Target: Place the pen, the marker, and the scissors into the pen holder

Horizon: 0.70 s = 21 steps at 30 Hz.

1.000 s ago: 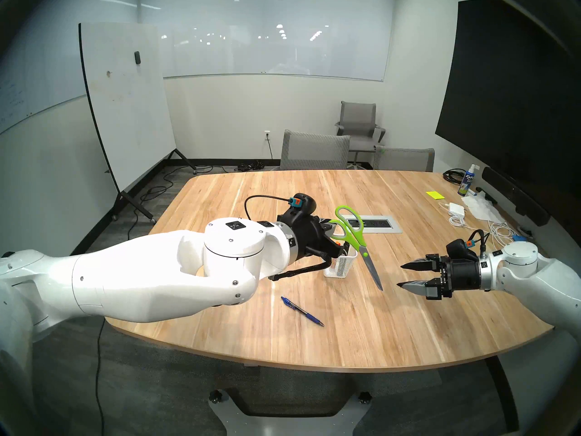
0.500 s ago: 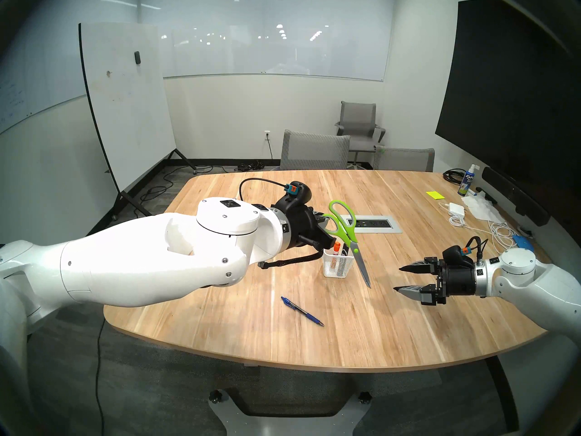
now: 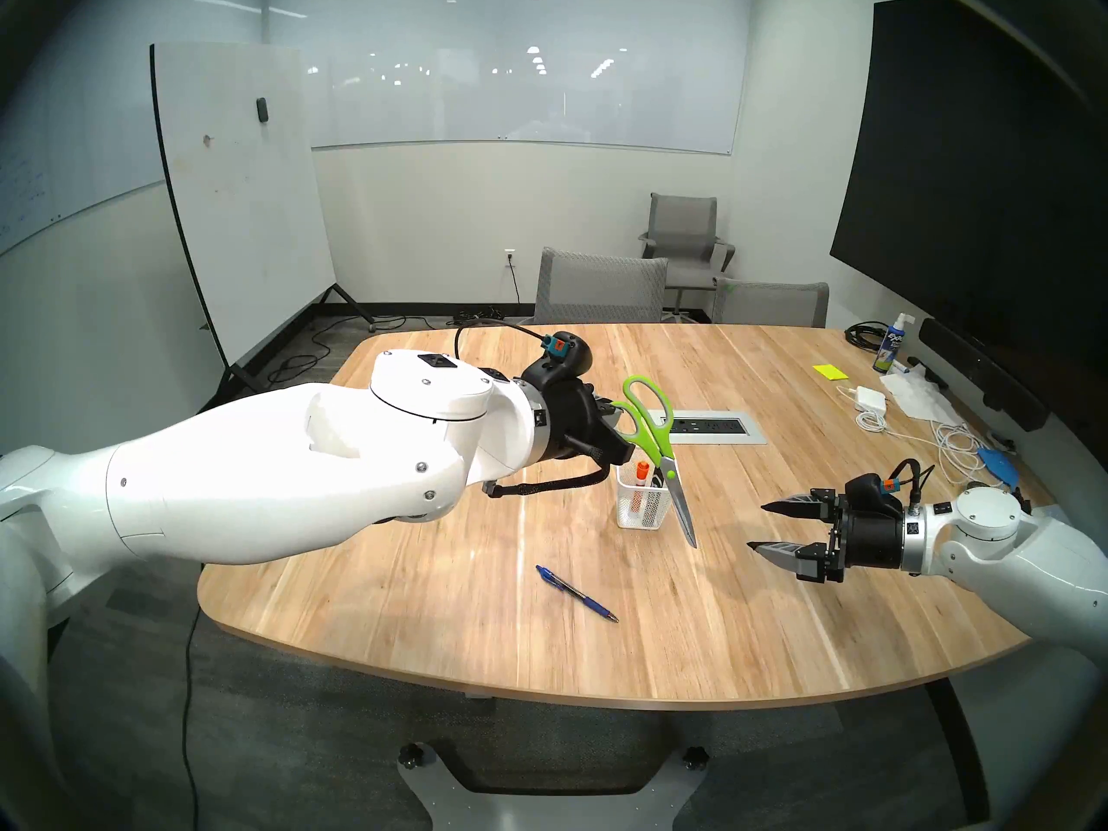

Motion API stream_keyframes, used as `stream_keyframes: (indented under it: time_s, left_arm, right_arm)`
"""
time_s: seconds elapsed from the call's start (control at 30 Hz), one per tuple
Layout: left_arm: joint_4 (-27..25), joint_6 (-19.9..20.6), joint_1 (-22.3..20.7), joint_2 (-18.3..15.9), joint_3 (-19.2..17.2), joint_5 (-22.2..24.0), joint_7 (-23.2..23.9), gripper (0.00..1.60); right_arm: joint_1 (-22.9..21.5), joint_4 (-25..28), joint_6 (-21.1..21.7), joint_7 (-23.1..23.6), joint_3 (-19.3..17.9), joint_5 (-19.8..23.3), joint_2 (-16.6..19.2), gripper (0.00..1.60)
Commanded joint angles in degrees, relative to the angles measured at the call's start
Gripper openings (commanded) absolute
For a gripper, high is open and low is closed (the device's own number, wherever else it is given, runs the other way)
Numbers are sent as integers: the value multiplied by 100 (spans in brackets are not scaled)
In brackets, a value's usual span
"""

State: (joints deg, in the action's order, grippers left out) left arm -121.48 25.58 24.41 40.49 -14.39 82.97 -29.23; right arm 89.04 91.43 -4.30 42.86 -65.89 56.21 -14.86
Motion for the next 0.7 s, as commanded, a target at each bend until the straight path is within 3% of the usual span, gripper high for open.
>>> stream_keyframes:
  time_s: [0.0, 0.33, 0.67]
  left_arm:
    - [95, 175, -307, 29, -185, 1, 40, 0]
    - [219, 375, -390, 61, -207, 40, 126, 0]
    - [288, 535, -444, 82, -236, 79, 154, 0]
  right_arm:
    - [69, 131, -293, -397, -34, -187, -85, 160]
    - [153, 252, -352, -882, -86, -280, -234, 160]
    - [56, 302, -115, -925, -84, -245, -320, 160]
